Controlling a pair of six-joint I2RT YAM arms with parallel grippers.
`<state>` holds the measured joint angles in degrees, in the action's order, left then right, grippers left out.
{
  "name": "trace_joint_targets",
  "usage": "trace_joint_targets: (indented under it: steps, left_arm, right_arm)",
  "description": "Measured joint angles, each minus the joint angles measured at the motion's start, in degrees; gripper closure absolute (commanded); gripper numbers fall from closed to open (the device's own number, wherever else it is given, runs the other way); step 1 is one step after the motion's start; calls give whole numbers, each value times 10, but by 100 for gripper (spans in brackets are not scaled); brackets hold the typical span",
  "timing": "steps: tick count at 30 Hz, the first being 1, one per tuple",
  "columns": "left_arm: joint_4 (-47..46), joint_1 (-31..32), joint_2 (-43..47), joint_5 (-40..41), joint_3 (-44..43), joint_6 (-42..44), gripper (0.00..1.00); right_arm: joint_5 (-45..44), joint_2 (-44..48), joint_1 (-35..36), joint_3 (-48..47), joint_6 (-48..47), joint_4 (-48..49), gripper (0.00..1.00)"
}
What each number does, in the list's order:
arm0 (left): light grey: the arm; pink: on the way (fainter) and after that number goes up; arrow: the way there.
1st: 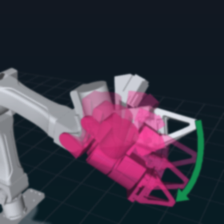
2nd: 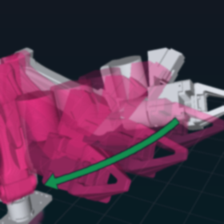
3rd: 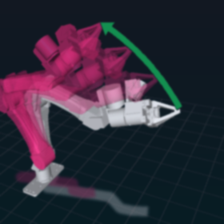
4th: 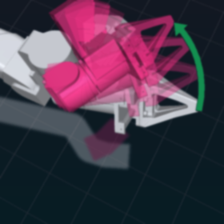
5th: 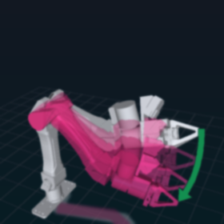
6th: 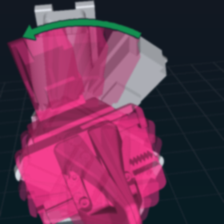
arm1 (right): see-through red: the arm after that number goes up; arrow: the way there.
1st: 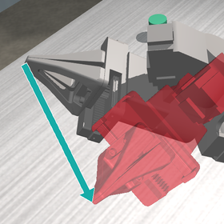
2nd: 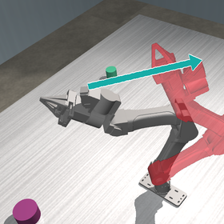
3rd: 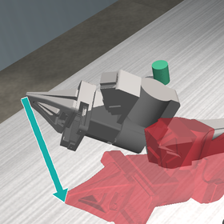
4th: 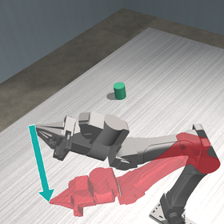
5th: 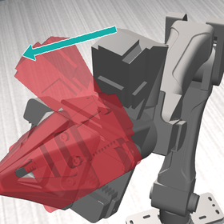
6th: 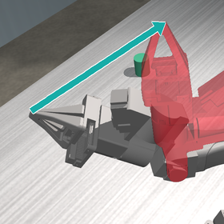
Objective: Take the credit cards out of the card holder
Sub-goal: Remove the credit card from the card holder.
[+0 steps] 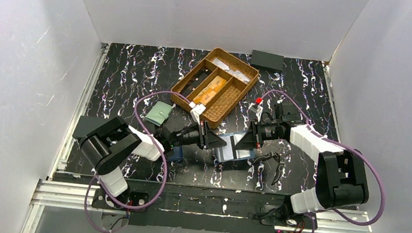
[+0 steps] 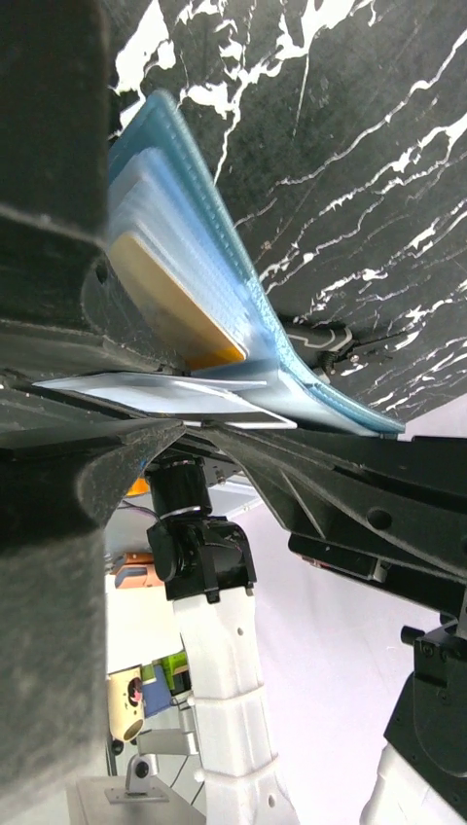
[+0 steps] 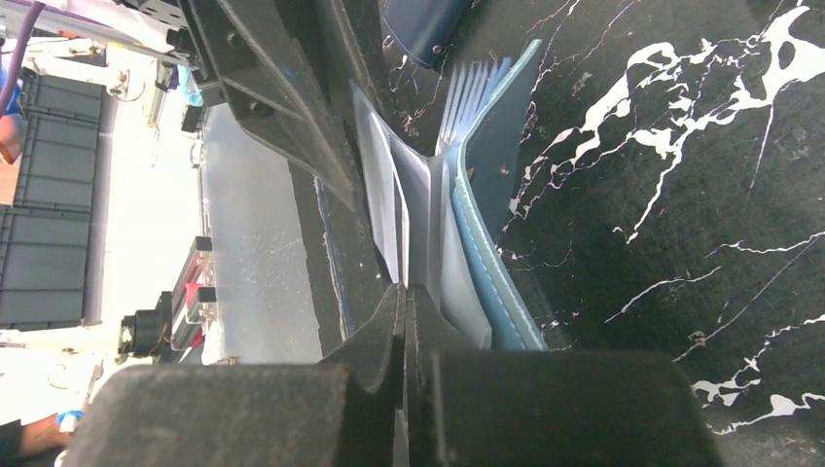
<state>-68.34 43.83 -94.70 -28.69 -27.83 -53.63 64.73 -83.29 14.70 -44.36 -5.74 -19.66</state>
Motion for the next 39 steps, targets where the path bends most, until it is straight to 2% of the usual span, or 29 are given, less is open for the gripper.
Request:
trace_joint_targets:
  steps: [4, 6, 12, 22, 31, 39]
  left_arm:
    - [-30, -10, -34, -12, 0, -22, 97]
    - [-48, -18, -54, -20, 1, -35, 100]
    - [-68, -39, -104, -29, 12, -61, 100]
    - [-42, -48, -122, -16, 23, -80, 100]
    - [49, -48, -101, 6, 23, -101, 81]
    - [122, -48, -23, 8, 22, -109, 72]
  right_arm:
    - [-2, -11, -3, 1, -4, 1, 99]
    - [-7, -16, -8, 2, -10, 1, 99]
    - [-40, -39, -31, 2, -36, -11, 99]
    - [-62, -47, -46, -1, -80, -41, 99]
    - [-14, 13, -58, -30, -175, -114, 99]
    - [1, 50, -113, -32, -204, -131, 99]
